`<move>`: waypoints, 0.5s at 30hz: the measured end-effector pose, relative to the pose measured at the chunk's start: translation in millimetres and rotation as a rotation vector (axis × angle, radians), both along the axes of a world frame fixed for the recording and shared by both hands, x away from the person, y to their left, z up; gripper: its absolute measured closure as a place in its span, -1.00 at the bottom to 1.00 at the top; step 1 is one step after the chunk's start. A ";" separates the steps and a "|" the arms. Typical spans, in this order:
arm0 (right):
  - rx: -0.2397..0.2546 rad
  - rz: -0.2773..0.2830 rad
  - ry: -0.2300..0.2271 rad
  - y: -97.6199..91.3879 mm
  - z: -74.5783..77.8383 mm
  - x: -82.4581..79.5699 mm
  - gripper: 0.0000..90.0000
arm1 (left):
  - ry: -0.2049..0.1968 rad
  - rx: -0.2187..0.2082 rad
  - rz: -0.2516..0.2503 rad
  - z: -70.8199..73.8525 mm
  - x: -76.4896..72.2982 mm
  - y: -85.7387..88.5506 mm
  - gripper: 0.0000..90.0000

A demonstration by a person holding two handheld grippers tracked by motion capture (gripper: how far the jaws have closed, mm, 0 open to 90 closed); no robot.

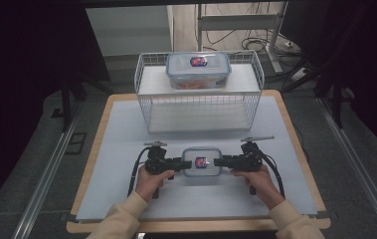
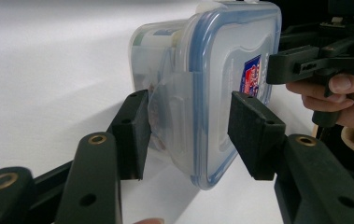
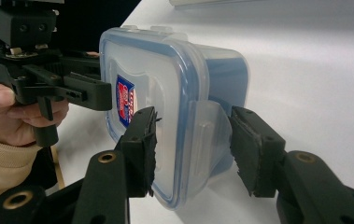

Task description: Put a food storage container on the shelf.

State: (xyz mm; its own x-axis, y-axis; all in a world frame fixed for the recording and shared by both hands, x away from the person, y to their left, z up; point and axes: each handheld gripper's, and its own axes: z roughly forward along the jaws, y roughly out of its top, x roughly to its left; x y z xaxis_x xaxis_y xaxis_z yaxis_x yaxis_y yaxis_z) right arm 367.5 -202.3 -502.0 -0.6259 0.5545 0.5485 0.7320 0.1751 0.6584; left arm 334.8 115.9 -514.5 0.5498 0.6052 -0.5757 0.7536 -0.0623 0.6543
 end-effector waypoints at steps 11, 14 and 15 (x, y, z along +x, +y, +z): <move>0.010 0.002 -0.031 -1.5 10.4 -1.7 0.16 | -0.032 0.011 -0.003 12.3 -0.8 -1.2 0.10; 0.012 0.002 -0.039 -1.3 12.2 -1.6 0.16 | -0.037 0.011 0.000 14.9 -1.3 -1.1 0.10; 0.012 0.003 -0.040 -1.2 13.4 -1.7 0.16 | -0.040 0.012 -0.002 15.5 -1.2 -0.8 0.10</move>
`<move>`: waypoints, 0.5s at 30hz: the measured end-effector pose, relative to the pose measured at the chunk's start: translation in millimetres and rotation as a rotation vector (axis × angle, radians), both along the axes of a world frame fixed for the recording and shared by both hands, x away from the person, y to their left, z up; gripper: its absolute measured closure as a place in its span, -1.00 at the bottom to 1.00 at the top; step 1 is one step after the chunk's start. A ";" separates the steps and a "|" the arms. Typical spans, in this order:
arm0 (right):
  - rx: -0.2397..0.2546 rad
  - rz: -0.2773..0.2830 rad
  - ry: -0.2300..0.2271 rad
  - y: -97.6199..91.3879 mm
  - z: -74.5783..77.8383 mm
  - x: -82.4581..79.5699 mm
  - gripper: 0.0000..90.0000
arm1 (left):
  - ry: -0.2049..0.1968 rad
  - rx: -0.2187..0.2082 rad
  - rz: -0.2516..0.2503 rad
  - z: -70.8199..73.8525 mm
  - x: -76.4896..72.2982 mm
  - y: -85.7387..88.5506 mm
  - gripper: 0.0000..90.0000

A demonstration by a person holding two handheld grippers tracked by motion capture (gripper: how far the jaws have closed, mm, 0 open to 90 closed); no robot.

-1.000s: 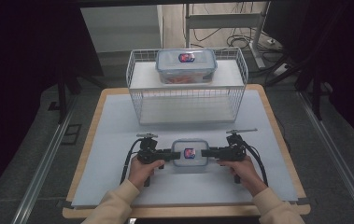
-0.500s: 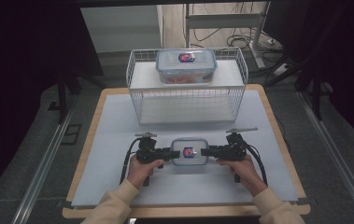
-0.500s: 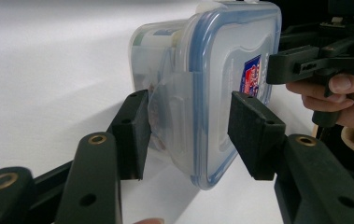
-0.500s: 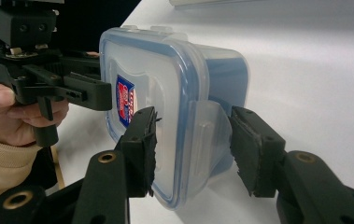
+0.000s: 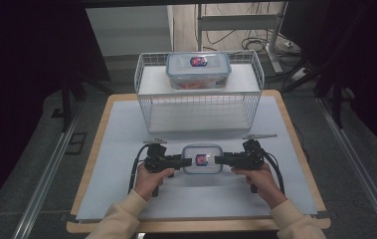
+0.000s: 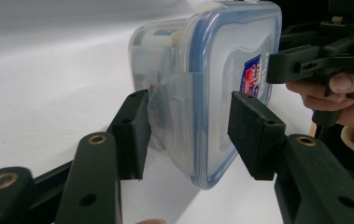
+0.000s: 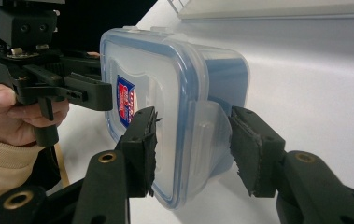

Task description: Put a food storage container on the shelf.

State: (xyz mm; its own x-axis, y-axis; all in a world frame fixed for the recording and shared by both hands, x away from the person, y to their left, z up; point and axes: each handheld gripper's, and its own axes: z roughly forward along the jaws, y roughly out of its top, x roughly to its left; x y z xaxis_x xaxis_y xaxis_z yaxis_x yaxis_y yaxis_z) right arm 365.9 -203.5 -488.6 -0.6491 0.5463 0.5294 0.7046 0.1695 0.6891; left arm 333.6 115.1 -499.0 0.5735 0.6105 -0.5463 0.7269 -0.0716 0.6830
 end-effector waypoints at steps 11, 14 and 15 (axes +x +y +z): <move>0.008 0.000 -0.031 -0.8 8.4 0.4 0.17 | -0.021 -0.003 0.007 8.9 0.1 -1.2 0.10; 0.014 -0.002 -0.037 -2.1 11.9 0.8 0.17 | -0.033 -0.004 0.004 12.9 1.3 -2.6 0.10; 0.015 -0.003 -0.043 -3.0 13.4 0.9 0.17 | -0.038 -0.003 0.002 14.3 1.6 -3.3 0.10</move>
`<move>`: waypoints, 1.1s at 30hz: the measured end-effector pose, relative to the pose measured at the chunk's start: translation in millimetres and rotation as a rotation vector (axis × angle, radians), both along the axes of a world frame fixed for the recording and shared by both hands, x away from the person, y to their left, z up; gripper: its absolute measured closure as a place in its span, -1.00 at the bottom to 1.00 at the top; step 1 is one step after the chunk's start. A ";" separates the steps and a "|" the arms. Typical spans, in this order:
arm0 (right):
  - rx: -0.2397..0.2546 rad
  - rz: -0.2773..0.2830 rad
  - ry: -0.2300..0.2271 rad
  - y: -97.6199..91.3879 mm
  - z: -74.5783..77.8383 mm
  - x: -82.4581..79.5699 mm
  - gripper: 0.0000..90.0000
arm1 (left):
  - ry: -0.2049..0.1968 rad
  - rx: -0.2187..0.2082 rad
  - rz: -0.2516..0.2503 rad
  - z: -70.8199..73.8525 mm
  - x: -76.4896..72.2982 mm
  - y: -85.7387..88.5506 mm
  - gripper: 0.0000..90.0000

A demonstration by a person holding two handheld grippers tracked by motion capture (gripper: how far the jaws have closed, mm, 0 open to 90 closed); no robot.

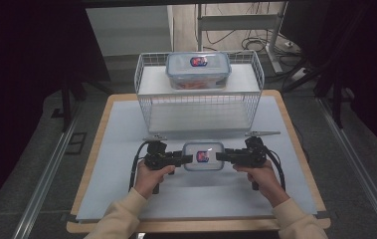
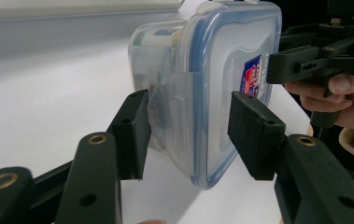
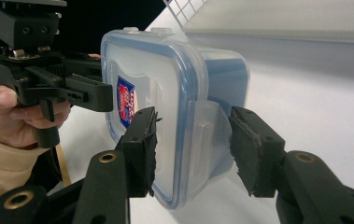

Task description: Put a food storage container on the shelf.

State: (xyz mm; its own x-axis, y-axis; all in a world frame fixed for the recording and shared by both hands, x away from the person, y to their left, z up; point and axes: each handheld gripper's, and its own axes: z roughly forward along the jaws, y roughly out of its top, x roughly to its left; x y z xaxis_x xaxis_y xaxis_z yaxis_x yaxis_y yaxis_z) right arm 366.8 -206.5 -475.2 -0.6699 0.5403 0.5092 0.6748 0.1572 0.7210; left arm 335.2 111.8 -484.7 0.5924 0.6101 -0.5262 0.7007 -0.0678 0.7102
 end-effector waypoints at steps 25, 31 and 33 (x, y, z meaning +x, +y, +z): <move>0.013 0.003 -0.097 1.9 54.2 7.3 0.18 | -0.082 -0.005 0.005 52.0 8.4 4.1 0.09; 0.016 0.008 -0.121 3.5 67.1 9.7 0.18 | -0.110 0.000 0.010 66.6 9.9 5.4 0.10; 0.019 0.010 -0.126 3.7 70.9 10.3 0.18 | -0.120 0.003 0.011 71.8 10.5 5.6 0.10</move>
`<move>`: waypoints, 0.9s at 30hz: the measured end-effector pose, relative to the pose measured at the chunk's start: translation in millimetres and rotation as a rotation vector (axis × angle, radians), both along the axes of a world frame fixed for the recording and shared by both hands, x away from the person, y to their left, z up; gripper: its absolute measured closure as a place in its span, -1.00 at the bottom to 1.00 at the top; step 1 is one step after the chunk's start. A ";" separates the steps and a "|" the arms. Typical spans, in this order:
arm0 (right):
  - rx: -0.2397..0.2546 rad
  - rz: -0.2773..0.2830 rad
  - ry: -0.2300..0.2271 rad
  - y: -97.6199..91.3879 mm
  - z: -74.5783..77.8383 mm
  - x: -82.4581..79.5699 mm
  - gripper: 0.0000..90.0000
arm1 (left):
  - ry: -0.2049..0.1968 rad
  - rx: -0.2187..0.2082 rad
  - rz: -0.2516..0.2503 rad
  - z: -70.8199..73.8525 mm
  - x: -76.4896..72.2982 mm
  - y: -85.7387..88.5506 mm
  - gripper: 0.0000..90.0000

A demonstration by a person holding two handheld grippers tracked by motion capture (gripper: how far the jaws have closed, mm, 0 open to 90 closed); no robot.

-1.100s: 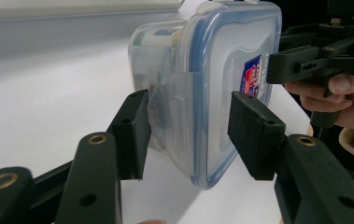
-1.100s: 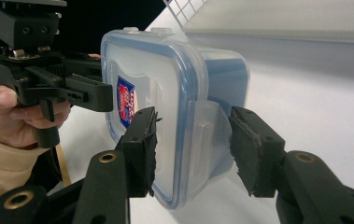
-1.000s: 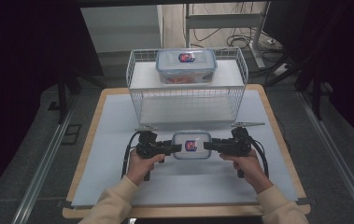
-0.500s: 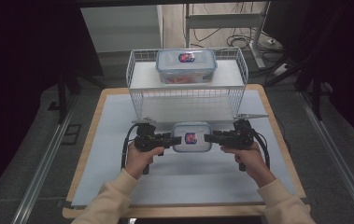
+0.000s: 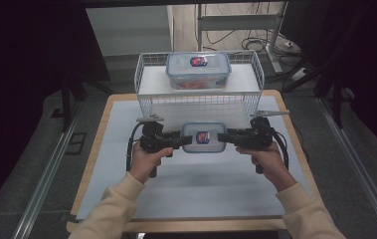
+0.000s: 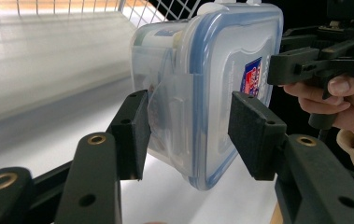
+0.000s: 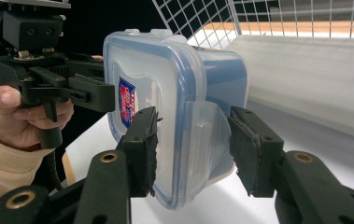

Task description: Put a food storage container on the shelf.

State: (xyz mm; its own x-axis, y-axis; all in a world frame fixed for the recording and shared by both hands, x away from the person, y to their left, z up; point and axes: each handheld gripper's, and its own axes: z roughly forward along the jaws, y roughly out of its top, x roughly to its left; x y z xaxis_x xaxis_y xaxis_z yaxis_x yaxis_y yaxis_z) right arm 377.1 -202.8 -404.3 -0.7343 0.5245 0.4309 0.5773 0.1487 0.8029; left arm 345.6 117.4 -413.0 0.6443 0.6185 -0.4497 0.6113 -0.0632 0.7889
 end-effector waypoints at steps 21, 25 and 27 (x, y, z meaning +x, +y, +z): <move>0.012 0.009 -0.090 2.4 59.9 18.7 0.18 | -0.082 0.018 0.008 60.2 16.7 2.1 0.10; 0.016 0.010 -0.093 2.9 69.6 23.8 0.18 | -0.098 0.018 0.014 72.5 21.7 2.5 0.10; 0.017 0.009 -0.099 3.1 74.4 25.7 0.18 | -0.105 0.018 0.015 77.6 23.7 2.4 0.10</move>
State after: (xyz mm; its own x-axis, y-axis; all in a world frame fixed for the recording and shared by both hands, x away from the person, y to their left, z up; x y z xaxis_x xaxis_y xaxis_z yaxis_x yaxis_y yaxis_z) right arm 402.8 -199.7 -329.9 -0.7784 0.5110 0.3648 0.4939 0.1397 0.8582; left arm 369.3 119.7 -335.4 0.6781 0.6357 -0.3689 0.5264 -0.0696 0.8474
